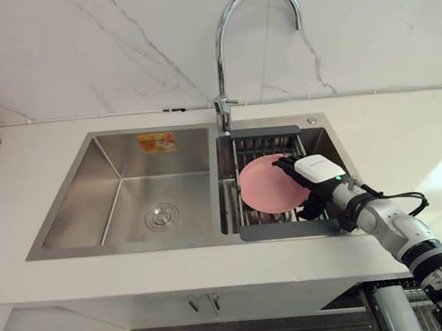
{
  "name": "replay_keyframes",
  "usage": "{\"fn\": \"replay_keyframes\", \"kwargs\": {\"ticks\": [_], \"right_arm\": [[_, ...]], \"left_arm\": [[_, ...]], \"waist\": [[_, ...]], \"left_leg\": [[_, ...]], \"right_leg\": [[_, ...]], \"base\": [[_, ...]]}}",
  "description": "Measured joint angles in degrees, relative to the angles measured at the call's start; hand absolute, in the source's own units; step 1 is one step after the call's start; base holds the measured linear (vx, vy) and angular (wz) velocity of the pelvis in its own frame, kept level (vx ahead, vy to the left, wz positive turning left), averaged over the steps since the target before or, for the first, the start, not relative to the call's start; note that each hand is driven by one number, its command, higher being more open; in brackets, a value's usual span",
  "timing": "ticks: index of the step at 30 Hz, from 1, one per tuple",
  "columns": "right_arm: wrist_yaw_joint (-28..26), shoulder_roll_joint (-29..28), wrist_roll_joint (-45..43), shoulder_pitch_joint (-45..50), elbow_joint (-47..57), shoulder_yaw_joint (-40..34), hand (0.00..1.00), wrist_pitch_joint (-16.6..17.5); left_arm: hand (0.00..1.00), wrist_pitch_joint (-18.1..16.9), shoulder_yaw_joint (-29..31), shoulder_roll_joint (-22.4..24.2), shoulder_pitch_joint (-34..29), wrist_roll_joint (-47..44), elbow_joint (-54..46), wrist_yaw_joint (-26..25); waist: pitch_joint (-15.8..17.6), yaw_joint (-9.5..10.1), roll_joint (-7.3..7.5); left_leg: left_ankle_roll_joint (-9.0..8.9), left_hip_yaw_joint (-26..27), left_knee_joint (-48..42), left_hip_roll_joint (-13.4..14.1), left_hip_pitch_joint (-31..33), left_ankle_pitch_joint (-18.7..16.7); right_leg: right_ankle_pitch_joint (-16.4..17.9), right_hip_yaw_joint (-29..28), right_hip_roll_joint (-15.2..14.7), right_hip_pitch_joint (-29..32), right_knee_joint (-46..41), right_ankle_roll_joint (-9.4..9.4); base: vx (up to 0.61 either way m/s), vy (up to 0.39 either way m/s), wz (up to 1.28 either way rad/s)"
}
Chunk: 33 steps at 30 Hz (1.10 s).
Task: Walk over to the sink, pick up the cup, carry it to the dishwasher, place the cup inside the dishwasher, then close the dishwasher door
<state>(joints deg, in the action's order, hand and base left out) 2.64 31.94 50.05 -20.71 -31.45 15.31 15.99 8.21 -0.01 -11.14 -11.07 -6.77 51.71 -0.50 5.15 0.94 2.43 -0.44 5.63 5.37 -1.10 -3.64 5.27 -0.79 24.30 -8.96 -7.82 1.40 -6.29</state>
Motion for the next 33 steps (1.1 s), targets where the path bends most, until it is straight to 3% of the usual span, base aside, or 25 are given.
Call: {"fn": "replay_keyframes", "kwargs": {"ticks": [5,23,24,33], "right_arm": [[4.33,-0.70,3.16,-0.02,-1.11,0.48,1.00,-0.27],[9.69,-0.91,3.46,-0.30,-4.71,0.83,1.00,-1.00],[10.13,-0.90,3.46,-0.30,-5.00,0.89,0.00,-0.79],[13.44,-0.32,4.00,0.01,-5.77,1.43,0.00,1.32]], "left_arm": [[1.00,-0.26,-0.39,-0.07,0.07,0.01,0.02,0.03],[1.00,-0.27,-0.57,-0.20,0.91,-0.05,1.02,0.57],[1.00,-0.30,-0.57,-0.22,0.91,-0.05,1.05,0.59],[1.00,-1.28,-0.43,-0.31,1.10,-0.05,1.89,0.62]], "waist": [[0.14,0.02,-0.18],[0.19,1.13,-0.06],[0.19,1.16,-0.01],[0.31,1.17,0.20]], "left_leg": [[0.00,-0.10,0.00,0.02,-0.05,0.00],[-0.06,-0.57,0.01,0.17,-0.46,-0.02],[-0.06,-0.57,0.01,0.18,-0.47,-0.02],[0.50,-0.37,0.01,0.32,-0.35,-0.44]], "right_leg": [[0.02,0.10,0.13,-0.13,0.02,0.04],[0.20,0.66,0.38,-1.00,-0.01,0.29],[0.20,0.67,0.39,-1.01,-0.02,0.29],[0.52,0.93,0.47,-1.01,-0.05,0.32]], "base": [[0.00,0.000,0.00],[0.00,0.000,0.00],[0.00,0.000,0.00],[0.00,0.000,0.00]]}}
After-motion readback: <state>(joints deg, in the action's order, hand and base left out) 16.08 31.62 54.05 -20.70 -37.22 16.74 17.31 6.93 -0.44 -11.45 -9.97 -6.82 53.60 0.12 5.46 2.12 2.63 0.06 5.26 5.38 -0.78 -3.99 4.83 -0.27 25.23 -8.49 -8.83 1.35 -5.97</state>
